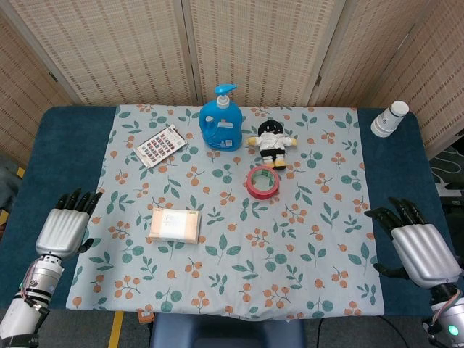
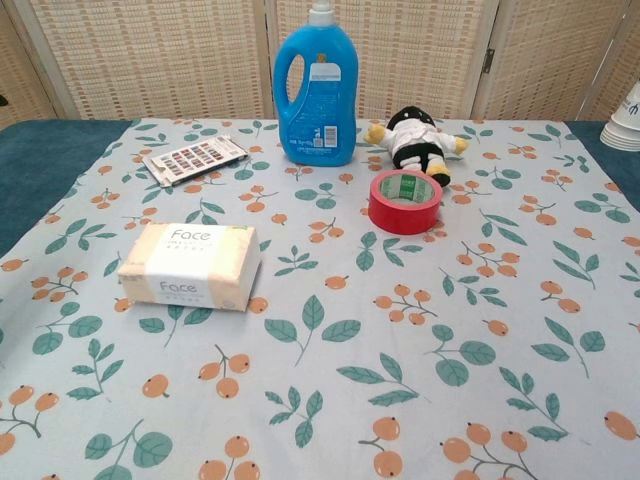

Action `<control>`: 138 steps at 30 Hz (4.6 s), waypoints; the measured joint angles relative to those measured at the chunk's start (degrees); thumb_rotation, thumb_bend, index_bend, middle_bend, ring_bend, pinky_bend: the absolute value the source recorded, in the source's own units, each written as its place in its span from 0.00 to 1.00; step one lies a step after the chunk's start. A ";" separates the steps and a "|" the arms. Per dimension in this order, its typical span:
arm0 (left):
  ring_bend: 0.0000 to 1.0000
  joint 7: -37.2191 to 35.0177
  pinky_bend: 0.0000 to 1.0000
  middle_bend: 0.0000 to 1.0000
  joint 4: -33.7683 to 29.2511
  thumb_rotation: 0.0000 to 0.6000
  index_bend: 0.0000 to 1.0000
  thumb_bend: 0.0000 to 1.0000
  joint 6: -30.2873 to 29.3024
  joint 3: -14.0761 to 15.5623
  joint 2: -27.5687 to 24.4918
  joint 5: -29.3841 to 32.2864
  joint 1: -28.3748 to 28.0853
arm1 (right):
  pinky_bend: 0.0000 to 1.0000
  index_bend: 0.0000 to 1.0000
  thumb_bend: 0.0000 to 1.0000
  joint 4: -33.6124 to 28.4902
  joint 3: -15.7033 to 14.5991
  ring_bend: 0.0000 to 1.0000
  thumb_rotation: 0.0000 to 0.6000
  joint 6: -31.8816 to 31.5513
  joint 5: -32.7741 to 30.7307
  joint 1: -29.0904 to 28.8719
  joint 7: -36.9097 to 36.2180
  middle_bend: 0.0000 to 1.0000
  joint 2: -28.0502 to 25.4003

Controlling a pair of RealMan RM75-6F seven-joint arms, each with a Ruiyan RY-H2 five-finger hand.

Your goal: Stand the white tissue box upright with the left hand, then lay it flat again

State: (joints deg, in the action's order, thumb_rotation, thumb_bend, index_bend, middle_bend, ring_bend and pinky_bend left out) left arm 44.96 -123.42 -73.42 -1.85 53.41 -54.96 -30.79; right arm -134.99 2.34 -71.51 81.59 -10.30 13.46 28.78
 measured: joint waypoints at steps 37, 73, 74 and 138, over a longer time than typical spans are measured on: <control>0.00 13.75 0.10 0.12 -3.39 1.00 0.00 0.23 -3.59 -2.77 23.43 4.71 -8.37 | 0.00 0.20 0.05 0.00 0.25 0.00 1.00 2.00 -1.87 -1.14 1.14 0.18 0.59; 0.00 24.38 0.04 0.12 16.07 1.00 0.00 0.22 -19.41 -11.32 51.93 17.30 -13.21 | 0.00 0.20 0.05 0.00 0.80 0.00 1.00 3.72 -6.73 -2.99 3.04 0.18 1.25; 0.00 24.48 0.04 0.12 16.23 1.00 0.00 0.22 -19.32 -11.29 52.15 17.28 -13.33 | 0.00 0.20 0.05 0.00 0.80 0.00 1.00 3.69 -6.70 -2.98 2.94 0.18 1.21; 0.14 25.11 0.08 0.44 28.74 1.00 0.39 0.27 -10.04 -13.23 55.06 18.10 -19.29 | 0.00 0.20 0.05 1.25 1.23 0.00 1.00 4.69 -10.21 -4.52 3.18 0.18 1.69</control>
State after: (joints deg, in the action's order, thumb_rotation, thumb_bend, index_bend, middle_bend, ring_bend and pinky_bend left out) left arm 70.07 -94.68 -83.45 -15.08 108.47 -36.86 -50.09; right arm -133.74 3.57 -66.82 71.38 -14.83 16.64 30.48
